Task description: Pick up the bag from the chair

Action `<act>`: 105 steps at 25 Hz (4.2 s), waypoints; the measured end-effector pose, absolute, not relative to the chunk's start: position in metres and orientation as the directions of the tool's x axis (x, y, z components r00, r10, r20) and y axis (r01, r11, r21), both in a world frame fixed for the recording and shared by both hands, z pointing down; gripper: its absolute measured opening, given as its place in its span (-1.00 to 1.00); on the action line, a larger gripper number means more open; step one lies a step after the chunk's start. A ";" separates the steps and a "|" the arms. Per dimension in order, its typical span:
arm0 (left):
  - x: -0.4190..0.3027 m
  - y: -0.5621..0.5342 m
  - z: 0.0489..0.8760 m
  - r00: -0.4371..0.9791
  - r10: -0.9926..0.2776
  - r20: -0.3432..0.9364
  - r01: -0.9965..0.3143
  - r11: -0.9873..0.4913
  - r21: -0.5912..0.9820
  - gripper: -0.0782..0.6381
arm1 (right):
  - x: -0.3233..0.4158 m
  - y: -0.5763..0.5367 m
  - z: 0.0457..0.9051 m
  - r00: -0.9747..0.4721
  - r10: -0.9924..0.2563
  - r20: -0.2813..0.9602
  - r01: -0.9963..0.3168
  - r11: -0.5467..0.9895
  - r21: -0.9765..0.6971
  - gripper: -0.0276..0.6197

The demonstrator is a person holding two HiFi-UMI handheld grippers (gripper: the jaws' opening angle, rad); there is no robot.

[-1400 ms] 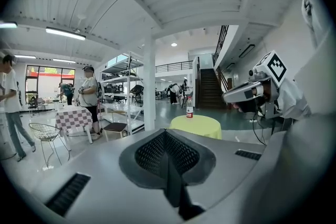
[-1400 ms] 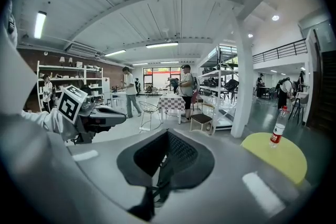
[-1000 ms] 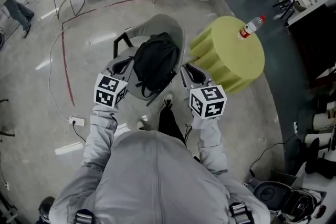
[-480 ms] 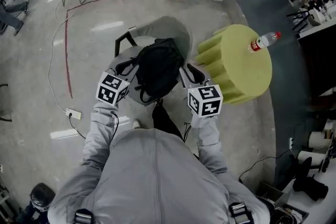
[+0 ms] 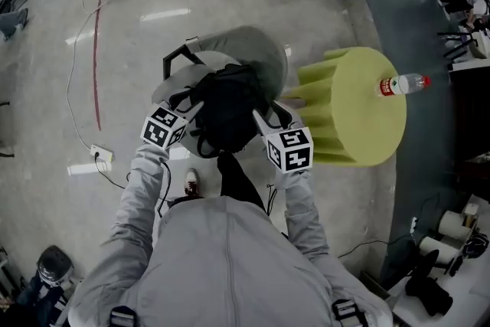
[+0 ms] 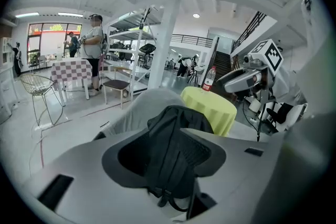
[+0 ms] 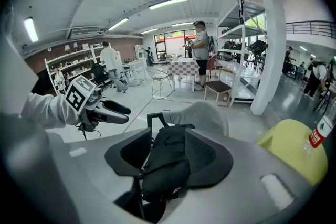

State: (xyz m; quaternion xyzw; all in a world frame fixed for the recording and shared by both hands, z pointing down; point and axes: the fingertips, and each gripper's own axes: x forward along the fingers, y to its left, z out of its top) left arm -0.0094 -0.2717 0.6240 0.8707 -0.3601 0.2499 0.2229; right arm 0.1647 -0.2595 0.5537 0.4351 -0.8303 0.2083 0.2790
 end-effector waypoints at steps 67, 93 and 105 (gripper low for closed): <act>-0.050 -0.256 0.662 0.635 -0.644 0.426 -0.770 -0.490 0.408 -0.64 | 0.106 -0.261 0.542 -0.665 -0.557 0.498 -0.730 0.625 -0.276 -0.79; -0.105 -0.126 0.456 0.514 -0.827 0.227 -0.858 -0.496 0.135 -0.68 | 0.060 -0.137 0.352 -0.738 -0.660 0.139 -0.674 0.713 -0.193 -0.79; -0.119 -0.110 0.424 0.488 -0.845 0.219 -0.872 -0.485 0.072 -0.68 | 0.048 -0.118 0.327 -0.754 -0.651 0.090 -0.656 0.737 -0.161 -0.79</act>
